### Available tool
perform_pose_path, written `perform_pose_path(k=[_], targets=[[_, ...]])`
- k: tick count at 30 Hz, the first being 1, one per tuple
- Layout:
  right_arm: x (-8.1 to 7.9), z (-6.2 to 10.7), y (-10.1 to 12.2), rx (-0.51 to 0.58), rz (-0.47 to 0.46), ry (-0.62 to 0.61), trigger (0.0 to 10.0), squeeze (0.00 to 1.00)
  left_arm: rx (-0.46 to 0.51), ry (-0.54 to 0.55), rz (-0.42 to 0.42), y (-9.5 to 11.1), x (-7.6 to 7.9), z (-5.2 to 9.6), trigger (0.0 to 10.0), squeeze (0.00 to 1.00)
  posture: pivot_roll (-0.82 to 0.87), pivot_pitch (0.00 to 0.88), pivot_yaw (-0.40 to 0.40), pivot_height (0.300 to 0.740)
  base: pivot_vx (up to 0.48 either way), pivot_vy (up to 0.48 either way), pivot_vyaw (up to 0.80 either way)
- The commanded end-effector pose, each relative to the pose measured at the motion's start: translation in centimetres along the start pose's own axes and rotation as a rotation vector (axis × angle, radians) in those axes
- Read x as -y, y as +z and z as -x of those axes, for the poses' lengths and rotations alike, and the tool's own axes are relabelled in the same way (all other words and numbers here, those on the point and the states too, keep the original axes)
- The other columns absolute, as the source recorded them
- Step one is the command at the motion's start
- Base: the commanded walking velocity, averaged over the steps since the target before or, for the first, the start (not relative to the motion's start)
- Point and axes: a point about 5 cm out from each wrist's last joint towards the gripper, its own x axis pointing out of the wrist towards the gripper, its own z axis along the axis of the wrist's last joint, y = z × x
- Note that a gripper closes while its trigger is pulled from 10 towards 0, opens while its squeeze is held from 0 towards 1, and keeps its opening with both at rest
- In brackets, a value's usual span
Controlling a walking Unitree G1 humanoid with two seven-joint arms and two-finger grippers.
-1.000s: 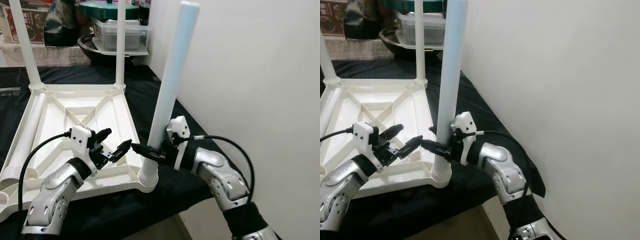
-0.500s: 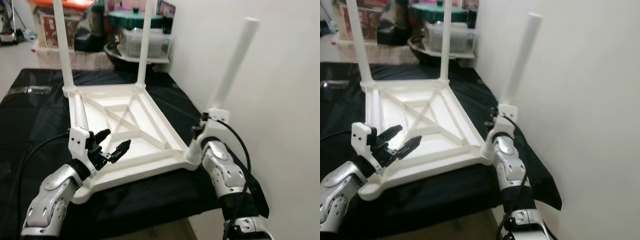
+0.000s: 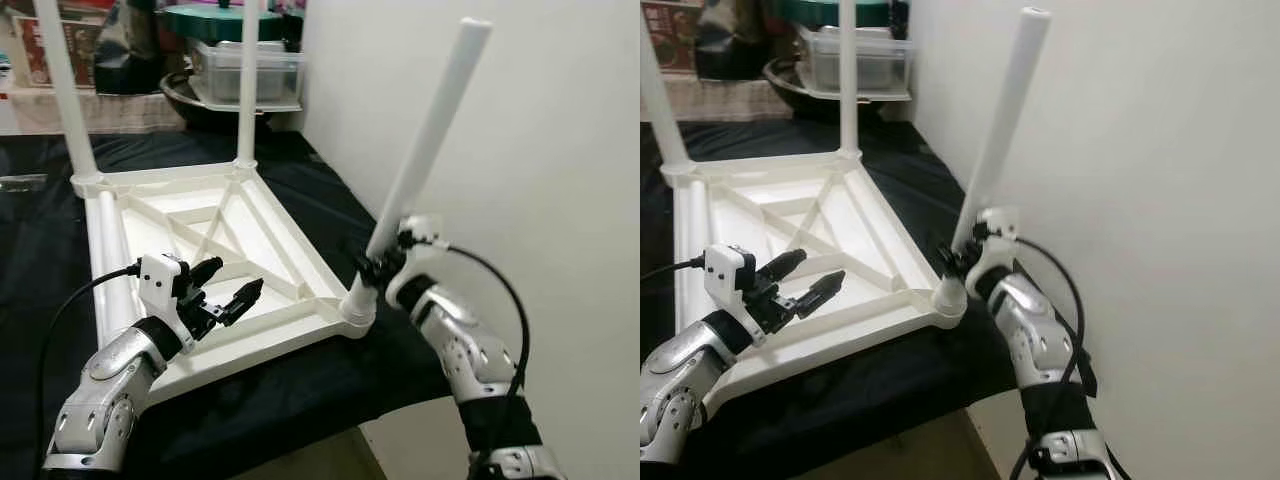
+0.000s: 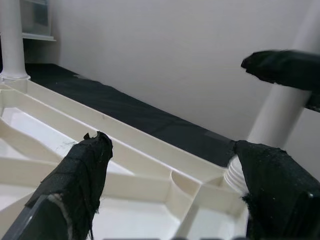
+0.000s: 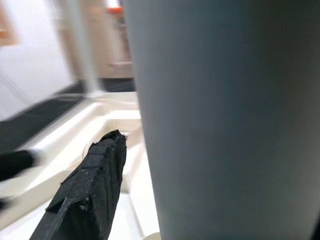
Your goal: Building children table
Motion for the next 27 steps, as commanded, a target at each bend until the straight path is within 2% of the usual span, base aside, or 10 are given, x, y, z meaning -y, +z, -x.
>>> perform_pose_path(k=[1, 5, 11, 12, 13, 14, 16, 19, 25, 27], targets=[[-2.3, -0.3, -0.5, -0.016, -0.024, 0.178, 10.0, 0.00, -0.005, -0.008, 0.005, -0.1, 0.2, -0.2, 10.0, 0.00, 0.14, 0.000, -0.177, 0.740, 0.000, 0.000, 0.00], [-4.9, 0.5, -2.2, -0.099, -0.009, 0.390, 10.0, 0.00, -0.001, -0.004, 0.006, -0.1, 0.2, -0.2, 10.0, 0.00, 0.15, 0.000, -0.187, 0.740, 0.000, 0.000, 0.00], [-5.5, -0.7, -4.1, -0.134, 0.011, 0.337, 9.3, 0.00, -0.002, -0.001, 0.005, -0.1, 0.2, -0.1, 10.0, 0.00, 0.16, 0.000, -0.187, 0.740, 0.000, 0.000, 0.00], [-5.5, -0.7, -4.2, -0.134, 0.015, 0.334, 7.3, 0.00, -0.003, -0.002, 0.005, -0.1, 0.2, -0.1, 10.0, 0.00, 0.16, 0.000, -0.187, 0.740, 0.000, 0.000, 0.00], [-5.5, -0.7, -4.2, -0.134, 0.015, 0.334, 7.3, 0.00, -0.003, -0.002, 0.005, -0.1, 0.2, -0.1, 10.0, 0.00, 0.16, 0.000, -0.187, 0.740, 0.000, 0.000, 0.00], [-4.4, -0.9, -5.1, -0.174, 0.045, 0.230, 0.0, 0.00, -0.005, -0.005, 0.006, -0.1, 0.2, 0.0, 10.0, 0.00, 0.16, 0.000, -0.183, 0.740, 0.000, 0.000, 0.00], [-4.4, -0.9, -5.1, -0.174, 0.045, 0.230, 0.0, 0.00, -0.005, -0.005, 0.006, -0.1, 0.2, 0.0, 10.0, 0.00, 0.16, 0.000, -0.183, 0.740, 0.000, 0.000, 0.00], [-3.0, -1.1, -5.9, -0.234, 0.062, 0.080, 0.0, 0.00, -0.006, -0.005, 0.007, -0.1, 0.2, 0.0, 10.0, 0.00, 0.16, 0.000, -0.183, 0.740, 0.000, 0.000, 0.00], [4.4, 2.6, -7.8, -0.410, 0.033, -0.910, 0.0, 0.00, -0.005, -0.005, 0.009, -0.1, 0.1, -0.1, 10.0, 0.00, 0.15, 0.000, -0.179, 0.740, 0.000, 0.000, 0.00], [4.1, 3.0, -7.5, -0.395, 0.047, -0.945, 0.0, 0.00, -0.006, -0.006, 0.009, -0.1, 0.1, -0.1, 10.0, 0.00, 0.14, 0.000, -0.164, 0.740, 0.000, 0.000, 0.00]])
